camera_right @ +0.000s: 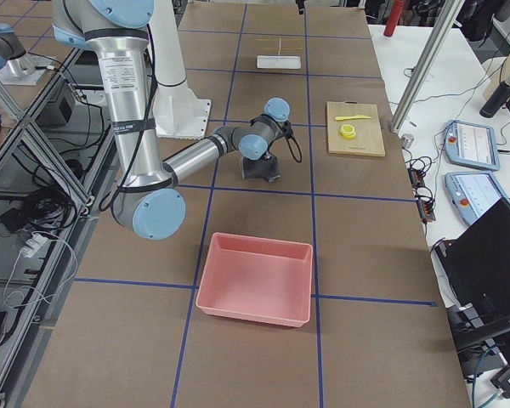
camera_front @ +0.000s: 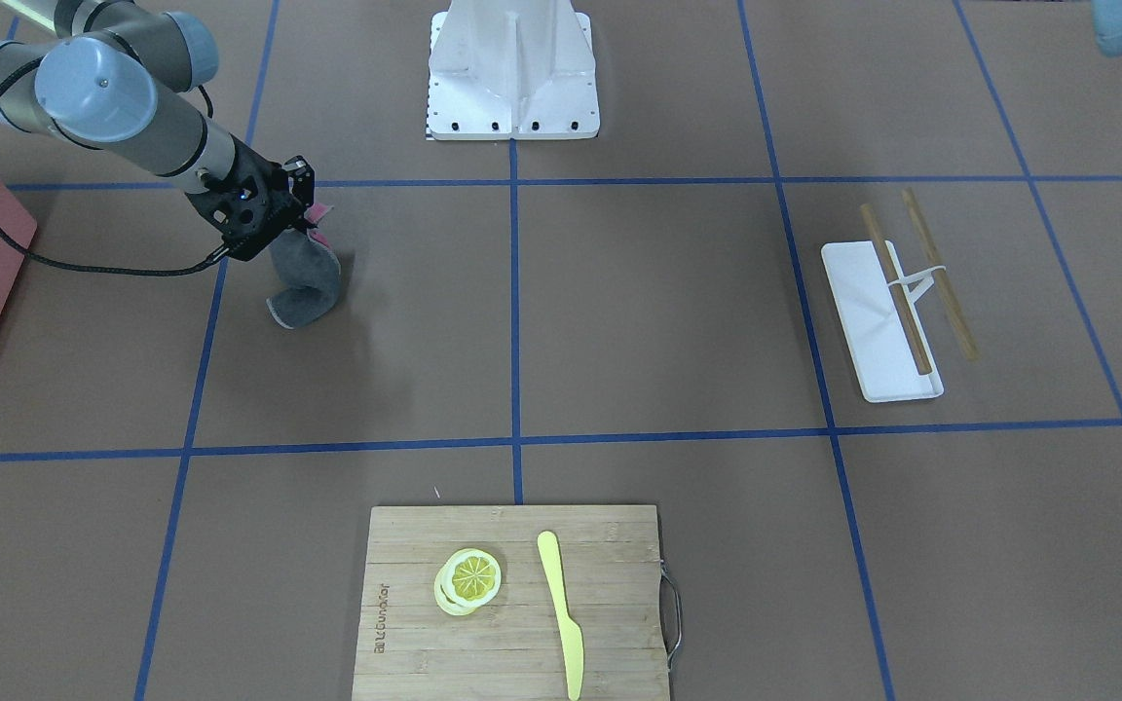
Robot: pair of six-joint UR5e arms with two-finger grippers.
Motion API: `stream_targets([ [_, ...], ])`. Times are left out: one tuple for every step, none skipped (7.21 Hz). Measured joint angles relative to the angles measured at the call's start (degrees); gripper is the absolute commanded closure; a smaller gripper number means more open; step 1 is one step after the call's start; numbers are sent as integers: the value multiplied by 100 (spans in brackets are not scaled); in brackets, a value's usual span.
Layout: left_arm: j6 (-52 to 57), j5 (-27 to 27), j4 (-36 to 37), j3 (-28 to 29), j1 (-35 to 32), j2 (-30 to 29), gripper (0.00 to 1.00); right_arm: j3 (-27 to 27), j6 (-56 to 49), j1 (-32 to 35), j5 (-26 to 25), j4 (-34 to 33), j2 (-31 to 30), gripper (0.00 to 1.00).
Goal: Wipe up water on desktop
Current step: 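Wipe the cloth back and forth across the table with the right gripper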
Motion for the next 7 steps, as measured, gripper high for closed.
stream_targets([
  [272,-115,-1,107,-132,58,2,93,26,-59,-49,0,-171,100],
  [370,-159,-6,168,-178,77,2,130,12,-57,-59,0,-327,100],
  [405,-175,-12,197,-190,79,2,102,-61,15,-52,-2,-469,100],
  [415,-174,-14,208,-192,76,2,-5,-239,175,-30,-6,-572,100],
  [416,-165,-15,214,-197,71,2,-209,-501,419,21,-11,-606,100],
  [409,-159,-14,216,-200,69,2,-466,-783,737,126,-20,-594,100],
  [395,-159,-12,215,-202,67,2,-772,-1111,1098,278,-26,-550,100],
])
